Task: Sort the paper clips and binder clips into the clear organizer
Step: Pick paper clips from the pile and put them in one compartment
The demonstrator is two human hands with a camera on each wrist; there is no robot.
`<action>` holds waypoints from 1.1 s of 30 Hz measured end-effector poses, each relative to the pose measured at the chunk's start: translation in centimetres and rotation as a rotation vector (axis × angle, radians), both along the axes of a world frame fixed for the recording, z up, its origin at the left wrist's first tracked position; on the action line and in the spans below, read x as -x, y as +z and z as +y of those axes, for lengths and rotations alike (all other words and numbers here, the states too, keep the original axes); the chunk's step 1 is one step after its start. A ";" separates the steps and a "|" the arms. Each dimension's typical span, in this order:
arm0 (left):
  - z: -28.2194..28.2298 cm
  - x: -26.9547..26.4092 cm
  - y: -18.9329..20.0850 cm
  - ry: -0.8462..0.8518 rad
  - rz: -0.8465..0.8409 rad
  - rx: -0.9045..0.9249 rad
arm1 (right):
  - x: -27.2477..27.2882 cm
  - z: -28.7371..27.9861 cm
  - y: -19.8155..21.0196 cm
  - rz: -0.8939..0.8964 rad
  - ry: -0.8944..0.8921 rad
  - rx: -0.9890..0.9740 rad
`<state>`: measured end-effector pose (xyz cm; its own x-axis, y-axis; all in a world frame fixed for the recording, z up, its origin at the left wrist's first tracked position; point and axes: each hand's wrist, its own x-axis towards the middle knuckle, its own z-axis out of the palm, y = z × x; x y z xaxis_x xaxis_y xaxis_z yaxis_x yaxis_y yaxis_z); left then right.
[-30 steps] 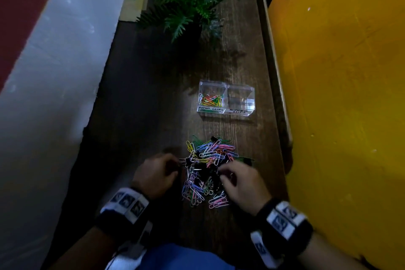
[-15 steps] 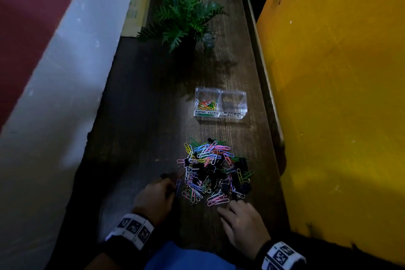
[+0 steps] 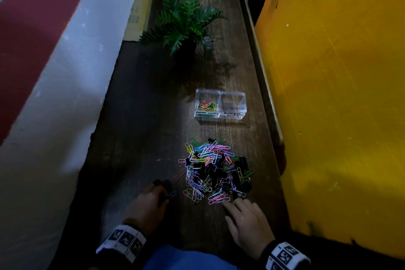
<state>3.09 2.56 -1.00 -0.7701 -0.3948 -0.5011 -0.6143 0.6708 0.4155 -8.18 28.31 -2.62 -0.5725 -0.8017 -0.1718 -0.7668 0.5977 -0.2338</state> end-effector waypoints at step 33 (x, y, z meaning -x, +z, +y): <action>-1.9 4.8 -1.3 -0.086 -0.006 0.003 | 0.9 -2.8 1.1 -0.006 0.157 -0.061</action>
<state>-1.75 0.63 -2.32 -0.7982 -0.3286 -0.5050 -0.5567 0.7227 0.4096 -9.13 25.49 -1.53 -0.4394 -0.8693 -0.2263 -0.8507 0.4836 -0.2059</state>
